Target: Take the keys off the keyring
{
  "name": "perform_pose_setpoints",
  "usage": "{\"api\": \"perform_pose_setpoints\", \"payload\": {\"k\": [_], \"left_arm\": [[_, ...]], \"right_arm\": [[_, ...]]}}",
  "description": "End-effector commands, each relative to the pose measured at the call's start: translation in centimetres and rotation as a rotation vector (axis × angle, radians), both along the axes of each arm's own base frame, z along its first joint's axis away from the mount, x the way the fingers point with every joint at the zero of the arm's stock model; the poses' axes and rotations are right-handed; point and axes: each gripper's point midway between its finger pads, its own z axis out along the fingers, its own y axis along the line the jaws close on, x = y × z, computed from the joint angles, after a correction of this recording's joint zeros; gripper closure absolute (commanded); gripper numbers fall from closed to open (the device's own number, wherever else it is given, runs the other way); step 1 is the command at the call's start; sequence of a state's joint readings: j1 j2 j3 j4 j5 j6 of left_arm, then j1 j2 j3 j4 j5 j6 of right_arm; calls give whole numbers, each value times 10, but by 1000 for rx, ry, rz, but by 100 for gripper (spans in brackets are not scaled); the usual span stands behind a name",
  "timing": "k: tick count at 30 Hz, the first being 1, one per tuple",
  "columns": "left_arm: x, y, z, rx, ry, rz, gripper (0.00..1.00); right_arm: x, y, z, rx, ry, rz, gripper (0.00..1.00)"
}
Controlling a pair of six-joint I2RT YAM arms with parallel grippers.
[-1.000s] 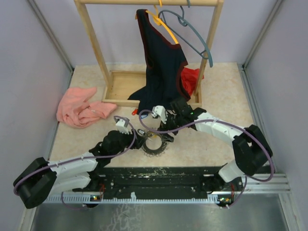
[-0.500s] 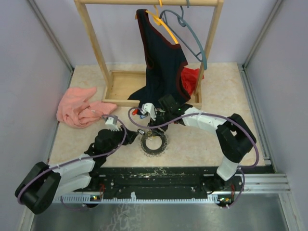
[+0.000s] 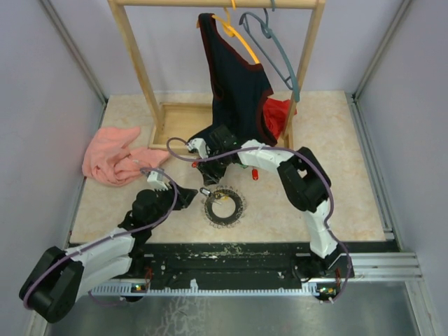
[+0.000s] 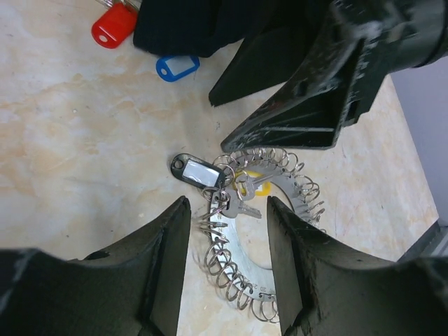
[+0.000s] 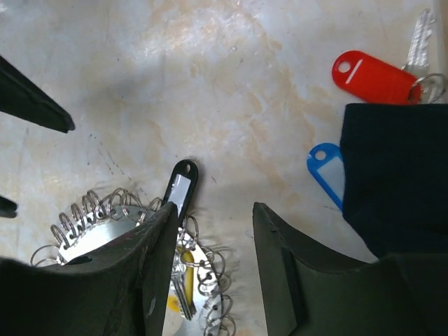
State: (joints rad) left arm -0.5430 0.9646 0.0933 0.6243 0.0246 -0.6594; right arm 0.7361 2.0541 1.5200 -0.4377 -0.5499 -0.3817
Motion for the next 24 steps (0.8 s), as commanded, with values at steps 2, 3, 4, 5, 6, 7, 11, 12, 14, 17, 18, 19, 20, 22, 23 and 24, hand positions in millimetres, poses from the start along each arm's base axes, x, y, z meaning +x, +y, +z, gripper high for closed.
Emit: {"api": "perform_pose_setpoints", "payload": {"k": [2,3,4,5,6,7,11,12,14,17,18,19,20,22,23,24], "left_arm": [[-3,18,-7,17,4,75,47],[-4,20,-6,14,-1,80,47],[-4,21,-6,14,-4,87,48],[-4,22,-5,14,-8,91,48],[-4,23,-5,15,-10,93,48],[-4,23,-4,15,-11,94,48],[-5,23,-4,14,-10,89,48],[-6,22,-4,11,-8,86,48],[-7,22,-5,8,-5,82,48],[-8,21,-5,2,-6,79,48],[-9,22,-5,1,-8,78,48],[-9,22,-5,-1,-10,79,48],[-9,22,-4,-2,-9,78,48],[-10,22,-4,-3,-11,78,48],[-10,22,-3,-4,-11,77,48],[-10,22,-3,-5,-13,76,48]], "right_arm": [[-11,19,2,-10,61,5,53],[-11,19,0,-14,69,3,53],[-11,20,-3,-22,73,1,53],[-12,20,-6,-28,78,0,53],[-14,20,-9,-36,83,2,53],[-15,21,-11,-42,87,6,53],[-26,24,-20,-68,101,25,53],[-27,25,-22,-74,101,27,53],[-28,26,-26,-86,104,25,53],[-27,26,-30,-99,104,16,55],[-27,25,-32,-104,103,11,57],[-26,25,-33,-108,102,7,59],[-24,25,-33,-111,97,1,60],[-21,24,-36,-123,87,-14,61],[-19,23,-36,-131,79,-22,62],[-17,22,-38,-139,72,-28,62]]}}
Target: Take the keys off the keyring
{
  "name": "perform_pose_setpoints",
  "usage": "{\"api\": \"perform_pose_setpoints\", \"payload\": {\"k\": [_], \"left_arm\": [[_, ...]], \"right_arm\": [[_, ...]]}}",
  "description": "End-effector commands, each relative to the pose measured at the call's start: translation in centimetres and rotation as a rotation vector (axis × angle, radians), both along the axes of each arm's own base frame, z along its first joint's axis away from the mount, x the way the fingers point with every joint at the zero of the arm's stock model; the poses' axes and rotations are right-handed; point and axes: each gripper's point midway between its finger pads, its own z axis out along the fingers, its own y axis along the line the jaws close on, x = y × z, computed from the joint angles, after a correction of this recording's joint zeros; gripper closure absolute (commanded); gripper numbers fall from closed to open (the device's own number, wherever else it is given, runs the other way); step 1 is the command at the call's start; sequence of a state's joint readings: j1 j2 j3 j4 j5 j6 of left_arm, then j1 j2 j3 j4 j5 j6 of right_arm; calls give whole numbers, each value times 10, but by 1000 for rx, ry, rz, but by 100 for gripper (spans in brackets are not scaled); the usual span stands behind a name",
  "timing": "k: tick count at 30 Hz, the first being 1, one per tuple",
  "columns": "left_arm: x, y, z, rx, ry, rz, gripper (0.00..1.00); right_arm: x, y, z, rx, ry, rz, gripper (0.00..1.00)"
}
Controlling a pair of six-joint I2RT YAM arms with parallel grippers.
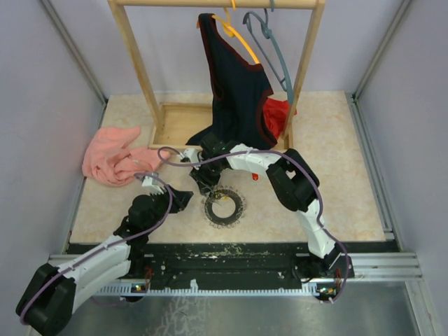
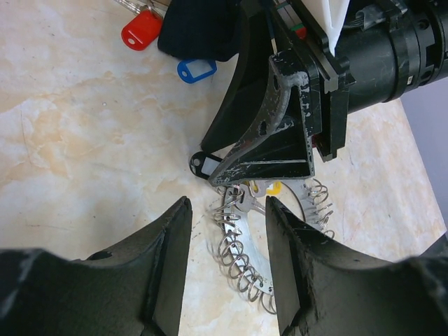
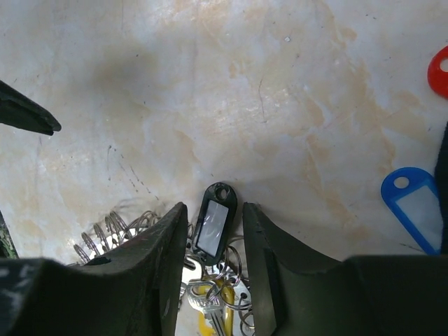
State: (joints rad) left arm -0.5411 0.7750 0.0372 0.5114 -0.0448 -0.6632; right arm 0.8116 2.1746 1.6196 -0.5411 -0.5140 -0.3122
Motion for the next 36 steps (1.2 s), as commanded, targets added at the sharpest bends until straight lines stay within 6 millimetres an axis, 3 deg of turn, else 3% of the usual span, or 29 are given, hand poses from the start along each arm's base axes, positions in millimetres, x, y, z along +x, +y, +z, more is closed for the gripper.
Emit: {"api": "perform_pose_setpoints", "payload": {"k": [1,7,17,26,36], "left_arm": [[-3,2,-4,-6,11,5,48],[-4,2,-4,-11,13,1,48],[-7,2,-4,-16,14,-3,49],[-12,-3,-9,-27,26,-44,48],[-16,-7,-7,-43,11,-70,47]], "right_arm": [[13,2,-4,-36,-53,-31,62],[16,-2,2,-47,-88,-36,71],[6,0,18,-13,-63,-36,100],[-2,7,60,106,-78,-21,100],[-14,2,69,147,-87,28,100]]}}
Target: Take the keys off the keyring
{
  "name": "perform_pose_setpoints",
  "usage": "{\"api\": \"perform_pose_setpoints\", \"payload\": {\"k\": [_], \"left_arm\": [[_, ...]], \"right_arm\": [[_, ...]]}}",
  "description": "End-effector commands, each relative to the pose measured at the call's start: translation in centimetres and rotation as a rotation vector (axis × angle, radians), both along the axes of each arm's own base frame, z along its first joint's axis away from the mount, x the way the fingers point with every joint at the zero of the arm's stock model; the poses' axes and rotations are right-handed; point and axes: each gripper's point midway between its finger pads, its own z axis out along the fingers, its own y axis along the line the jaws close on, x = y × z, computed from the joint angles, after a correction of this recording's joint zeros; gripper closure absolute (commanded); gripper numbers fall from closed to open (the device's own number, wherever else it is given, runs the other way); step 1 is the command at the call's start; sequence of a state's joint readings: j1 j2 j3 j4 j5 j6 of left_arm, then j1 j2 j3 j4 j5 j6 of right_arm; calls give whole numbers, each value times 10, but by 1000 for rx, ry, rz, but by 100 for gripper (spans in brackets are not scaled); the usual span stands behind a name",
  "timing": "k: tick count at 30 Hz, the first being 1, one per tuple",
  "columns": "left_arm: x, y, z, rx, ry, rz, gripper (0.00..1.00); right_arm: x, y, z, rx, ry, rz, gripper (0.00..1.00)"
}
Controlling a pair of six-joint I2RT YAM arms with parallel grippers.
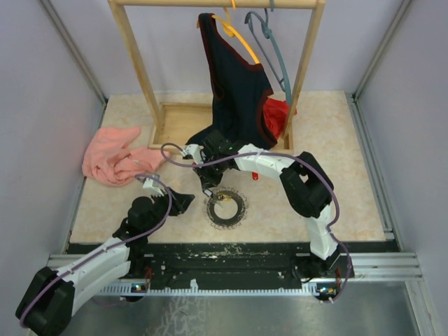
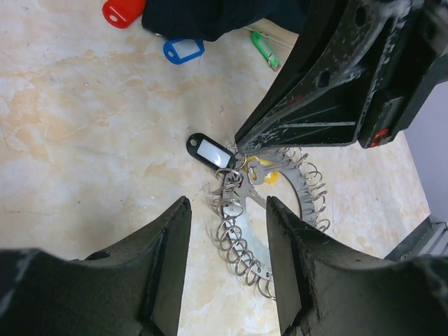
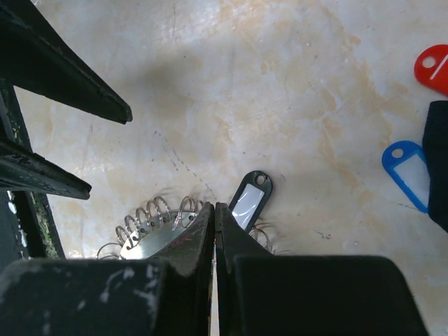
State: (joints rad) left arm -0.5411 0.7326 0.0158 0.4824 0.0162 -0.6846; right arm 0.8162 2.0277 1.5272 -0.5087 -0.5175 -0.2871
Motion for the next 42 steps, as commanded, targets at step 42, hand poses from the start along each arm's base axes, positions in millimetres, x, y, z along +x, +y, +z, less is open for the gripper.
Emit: {"api": "perform_pose_setpoints", "payload": {"k": [42], "left_arm": [[-7,-1,-1,-38,-22,-24,48]], "right_arm": [[-6,5,-9,-34,115,-79,69]]}}
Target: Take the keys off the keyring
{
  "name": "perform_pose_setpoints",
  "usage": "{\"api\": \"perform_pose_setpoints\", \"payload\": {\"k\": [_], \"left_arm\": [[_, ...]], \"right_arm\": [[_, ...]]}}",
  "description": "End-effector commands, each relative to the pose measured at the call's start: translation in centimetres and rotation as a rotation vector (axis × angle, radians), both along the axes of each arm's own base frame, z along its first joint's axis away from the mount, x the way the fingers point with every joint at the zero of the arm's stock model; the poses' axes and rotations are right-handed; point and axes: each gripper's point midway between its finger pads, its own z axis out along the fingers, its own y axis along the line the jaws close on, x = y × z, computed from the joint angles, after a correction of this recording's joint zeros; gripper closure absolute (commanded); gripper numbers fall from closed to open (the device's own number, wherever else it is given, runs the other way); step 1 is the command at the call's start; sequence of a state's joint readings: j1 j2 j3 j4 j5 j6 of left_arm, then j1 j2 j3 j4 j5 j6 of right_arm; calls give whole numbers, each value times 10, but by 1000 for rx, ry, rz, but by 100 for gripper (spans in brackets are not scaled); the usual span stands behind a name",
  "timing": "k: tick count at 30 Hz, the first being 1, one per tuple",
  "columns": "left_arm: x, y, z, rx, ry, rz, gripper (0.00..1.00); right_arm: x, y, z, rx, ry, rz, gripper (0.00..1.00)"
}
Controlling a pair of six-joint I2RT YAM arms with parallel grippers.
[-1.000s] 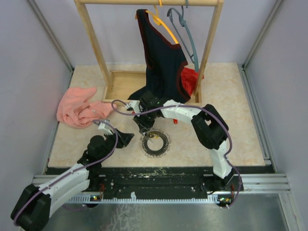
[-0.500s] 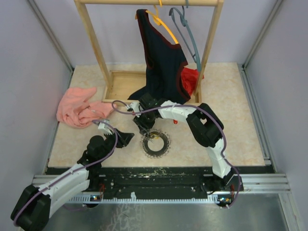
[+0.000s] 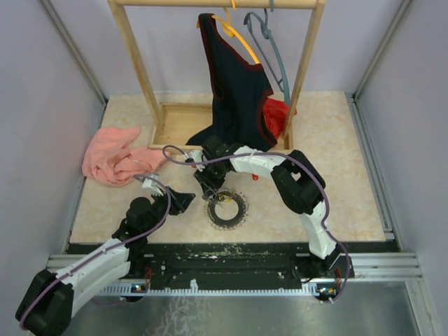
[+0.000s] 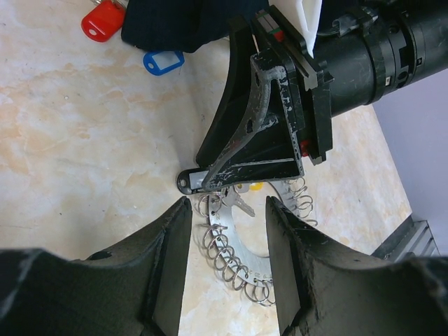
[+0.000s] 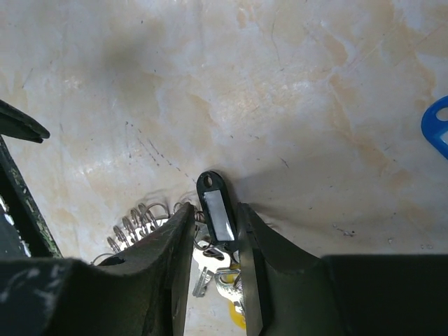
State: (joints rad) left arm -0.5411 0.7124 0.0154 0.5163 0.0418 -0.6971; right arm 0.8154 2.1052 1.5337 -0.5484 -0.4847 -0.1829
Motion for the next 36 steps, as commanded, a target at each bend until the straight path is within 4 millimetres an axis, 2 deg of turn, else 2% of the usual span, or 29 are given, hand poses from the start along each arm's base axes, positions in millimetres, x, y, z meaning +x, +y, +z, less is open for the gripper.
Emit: {"api": "perform_pose_setpoints", "payload": {"k": [1,10,18,25,36], "left_arm": [[-7,4,-15,4,14,-2,48],[-5,4,-13,4,11,0,48],[-5,3,-13,5,12,-3,48],[-5,3,-13,6,12,-3,48],[-6,2,-14,5,14,-8,48]], "right_arm": [[1,16,27,76,-5,15,69],[-2,12,26,56,-11,42,70],[-7,11,24,57,8,62,75],[-14,12,30,78,26,84,81],[-20,8,31,78,36,98,81]]}}
